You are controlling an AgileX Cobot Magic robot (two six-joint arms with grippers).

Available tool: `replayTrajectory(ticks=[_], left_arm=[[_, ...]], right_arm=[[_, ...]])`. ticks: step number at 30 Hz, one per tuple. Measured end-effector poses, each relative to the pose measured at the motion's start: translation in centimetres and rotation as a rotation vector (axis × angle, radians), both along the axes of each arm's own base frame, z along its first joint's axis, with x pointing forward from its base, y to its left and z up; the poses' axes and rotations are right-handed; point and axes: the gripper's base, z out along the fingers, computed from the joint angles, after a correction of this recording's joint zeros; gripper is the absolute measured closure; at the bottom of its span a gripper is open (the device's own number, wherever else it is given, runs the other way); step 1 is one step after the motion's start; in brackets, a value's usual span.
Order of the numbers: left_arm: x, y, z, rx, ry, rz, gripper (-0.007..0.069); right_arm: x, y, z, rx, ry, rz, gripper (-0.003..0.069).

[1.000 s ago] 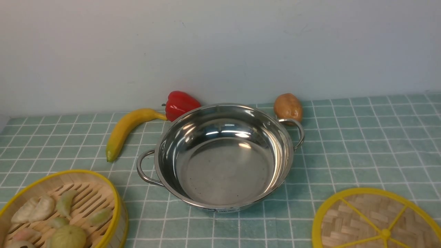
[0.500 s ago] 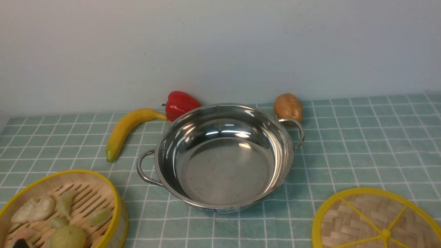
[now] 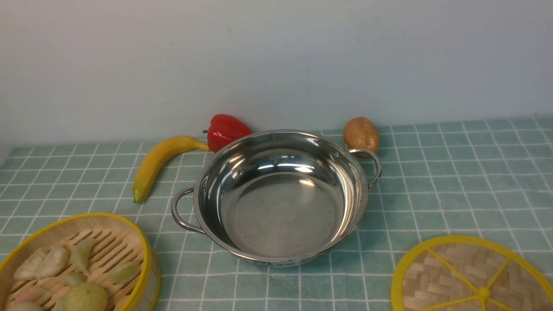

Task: Place the steamer in the pot on the blue tablecloth, and put the lid on the steamer.
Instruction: 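Grasp the rim of the steamer basket holding the buns with the left gripper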

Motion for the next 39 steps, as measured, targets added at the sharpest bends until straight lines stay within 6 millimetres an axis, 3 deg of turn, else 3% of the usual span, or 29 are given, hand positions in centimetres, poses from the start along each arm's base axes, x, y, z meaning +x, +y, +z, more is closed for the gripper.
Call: replayTrajectory(ticks=[7, 9, 13, 16, 19, 23, 28, 33, 34, 36, 39], left_arm=[[-1.4, -0.7, 4.7, 0.008, 0.022, -0.045, 0.0109], [-2.5, -0.9, 7.0, 0.057, 0.037, -0.042, 0.0109], [-4.0, -1.2, 9.0, 0.112, 0.095, -0.038, 0.0113], [-4.7, -1.4, 9.3, 0.146, 0.185, -0.048, 0.0126], [-4.7, -1.9, 8.8, 0.208, 0.391, -0.113, 0.0172], [-3.1, -3.4, 7.6, 0.383, 0.724, -0.388, 0.0260], [-0.5, -3.9, 6.8, 0.529, 0.968, -0.668, 0.0313], [3.8, -3.1, 6.1, 0.584, 1.128, -0.790, 0.0299], [3.8, -3.1, 6.1, 0.584, 1.128, -0.790, 0.0299], [6.1, -2.6, 5.8, 0.583, 1.146, -0.780, 0.0251], [7.8, -2.2, 5.4, 0.591, 1.158, -0.777, 0.0201]], right_arm=[[0.0, 0.0, 0.0, 0.000, 0.000, 0.000, 0.0416], [0.0, 0.0, 0.0, 0.000, 0.000, 0.000, 0.0416], [0.0, 0.0, 0.0, 0.000, 0.000, 0.000, 0.0416], [0.0, 0.0, 0.0, 0.000, 0.000, 0.000, 0.0416], [0.0, 0.0, 0.0, 0.000, 0.000, 0.000, 0.0416], [0.0, 0.0, 0.0, 0.000, 0.000, 0.000, 0.0416], [0.0, 0.0, 0.0, 0.000, 0.000, 0.000, 0.0416], [0.0, 0.0, 0.0, 0.000, 0.000, 0.000, 0.0416], [0.0, 0.0, 0.0, 0.000, 0.000, 0.000, 0.0416], [0.0, 0.0, 0.0, 0.000, 0.000, 0.000, 0.0416], [0.0, 0.0, 0.0, 0.000, 0.000, 0.000, 0.0416]])
